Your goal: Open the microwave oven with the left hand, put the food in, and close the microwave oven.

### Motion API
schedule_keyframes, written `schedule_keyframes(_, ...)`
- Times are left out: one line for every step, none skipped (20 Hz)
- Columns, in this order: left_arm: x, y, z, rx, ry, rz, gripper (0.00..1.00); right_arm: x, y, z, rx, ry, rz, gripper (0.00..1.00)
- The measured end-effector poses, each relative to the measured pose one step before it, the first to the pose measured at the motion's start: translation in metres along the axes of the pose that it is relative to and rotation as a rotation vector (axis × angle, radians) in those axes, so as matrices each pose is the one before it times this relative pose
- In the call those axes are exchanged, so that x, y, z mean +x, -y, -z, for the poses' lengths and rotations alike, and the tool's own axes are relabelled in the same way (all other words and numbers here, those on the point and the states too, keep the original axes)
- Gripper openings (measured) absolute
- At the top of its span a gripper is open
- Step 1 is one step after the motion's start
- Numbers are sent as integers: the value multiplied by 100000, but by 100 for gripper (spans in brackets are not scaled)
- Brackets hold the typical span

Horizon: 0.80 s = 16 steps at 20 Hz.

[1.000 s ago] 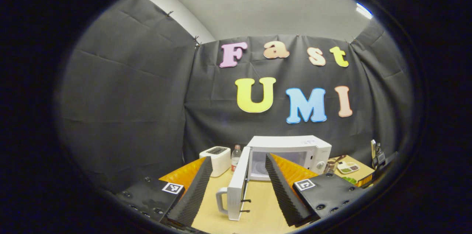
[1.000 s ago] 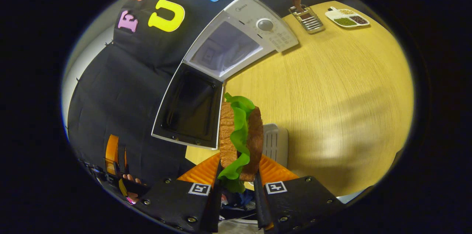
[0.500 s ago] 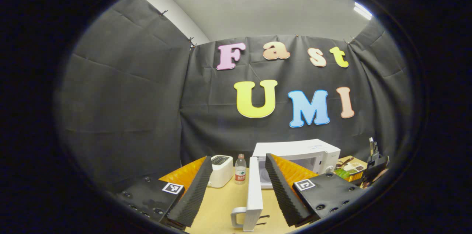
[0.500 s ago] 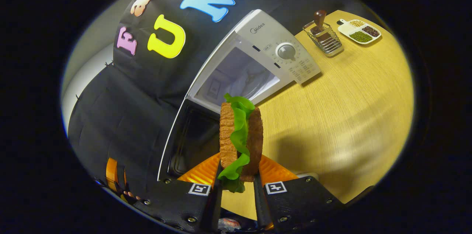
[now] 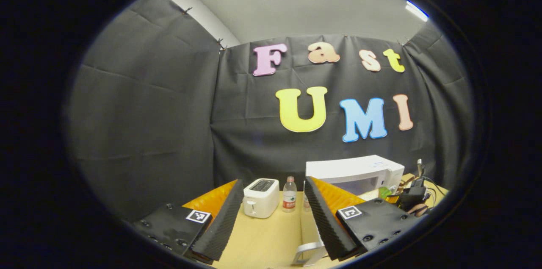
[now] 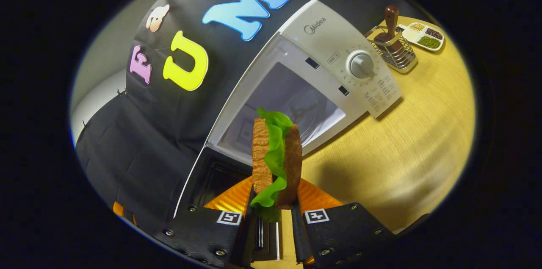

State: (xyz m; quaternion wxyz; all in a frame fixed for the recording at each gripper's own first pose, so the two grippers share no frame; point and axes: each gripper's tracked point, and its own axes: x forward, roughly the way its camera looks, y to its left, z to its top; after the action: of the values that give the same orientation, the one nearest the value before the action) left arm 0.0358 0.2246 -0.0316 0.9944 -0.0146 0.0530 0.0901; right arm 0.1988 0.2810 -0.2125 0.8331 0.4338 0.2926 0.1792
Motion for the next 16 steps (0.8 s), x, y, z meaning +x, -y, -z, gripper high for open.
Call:
schedule_keyframes(100, -653, 262, 1083, -542, -1002, 98, 1068, 179, -33, -681, 2563, 2552, 39)
schedule_keyframes(129, -849, 128, 1101, 303, -1122, 94, 1109, 40, -205, -1647, 2694, 1734, 39)
schedule_keyframes(98, -597, 69, 769, 133, -845, 94, 941, -60, 131, -1363, 1251, 776, 39)
schedule_keyframes(185, -738, 123, 527, -494, -1292, 94, 1005, -336, 198, -700, 304, -357, 39)
schedule_keyframes(108, -534, 517, 26, -780, -708, 99, 891, -492, 115, 126, 630, -1141, 39)
schedule_keyframes(104, -562, 349, -212, -843, -549, 94, 874, -401, -30, 662, 1096, -1263, 39)
schedule_keyframes(303, -614, 285, -109, -858, -847, 94, 954, -322, -53, 1029, 1586, -911, 39)
schedule_keyframes(186, -624, 222, -30, -942, -919, 89, 894, -165, -260, 1562, 1874, -817, 43)
schedule_keyframes(-2, -665, 329, 261, -915, -1174, 93, 870, -36, -100, 1821, 2263, -231, 39)
schedule_keyframes(38, -660, 359, 844, -966, -967, 93, 773, 156, -355, 1156, 3051, 434, 39)
schedule_keyframes(-168, -574, 225, 1361, -597, -786, 93, 785, 144, -480, 1209, 3317, 604, 39)
schedule_keyframes(-244, -636, 8, 1749, -189, -813, 93, 813, 71, -222, 1407, 2245, 811, 39)
schedule_keyframes(-214, -398, -167, 1746, 142, -846, 89, 771, 105, -99, 1608, 898, 1228, 39)
schedule_keyframes(-233, -462, -62, 1355, 15, -878, 94, 816, 211, 41, 609, -44, 1259, 39)
schedule_keyframes(-53, -387, 239, 1075, 77, -1038, 96, 733, 110, 7, 240, -428, 795, 39)
schedule_keyframes(62, -135, 129, 696, -540, -91, 99, 673, -9, -55, 297, -239, 472, 39)
